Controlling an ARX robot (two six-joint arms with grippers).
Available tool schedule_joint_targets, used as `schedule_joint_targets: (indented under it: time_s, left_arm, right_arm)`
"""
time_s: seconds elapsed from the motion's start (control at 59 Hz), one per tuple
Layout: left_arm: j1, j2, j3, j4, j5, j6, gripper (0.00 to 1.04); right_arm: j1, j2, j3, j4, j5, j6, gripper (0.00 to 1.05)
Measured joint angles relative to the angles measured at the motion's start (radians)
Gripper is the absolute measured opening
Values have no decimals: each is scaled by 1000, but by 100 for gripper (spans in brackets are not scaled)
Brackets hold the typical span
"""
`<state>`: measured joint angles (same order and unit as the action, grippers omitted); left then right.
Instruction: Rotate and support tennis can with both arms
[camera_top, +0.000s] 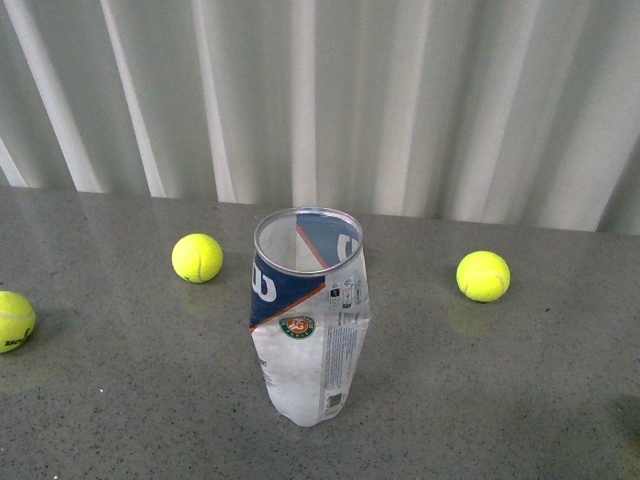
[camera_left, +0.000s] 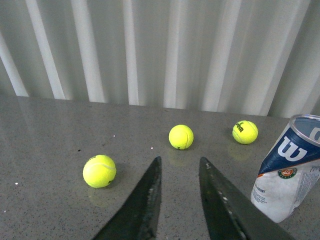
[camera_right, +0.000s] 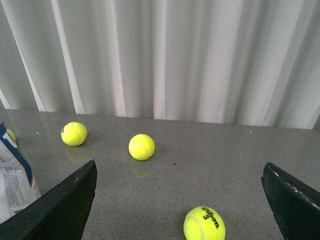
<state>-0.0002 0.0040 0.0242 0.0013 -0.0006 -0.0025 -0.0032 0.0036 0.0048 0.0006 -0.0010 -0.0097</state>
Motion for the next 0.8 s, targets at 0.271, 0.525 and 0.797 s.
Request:
schedule_joint_targets:
  time_s: [0.271,0.525,0.797]
  left_arm:
    - [0,0,0,0,0,0,78]
    - [0,0,0,0,0,0,98]
    - [0,0,0,0,0,0,98]
  right_arm:
    - [0,0,0,0,0,0,97]
    - [0,0,0,0,0,0,97]
    - [0,0,0,0,0,0,97]
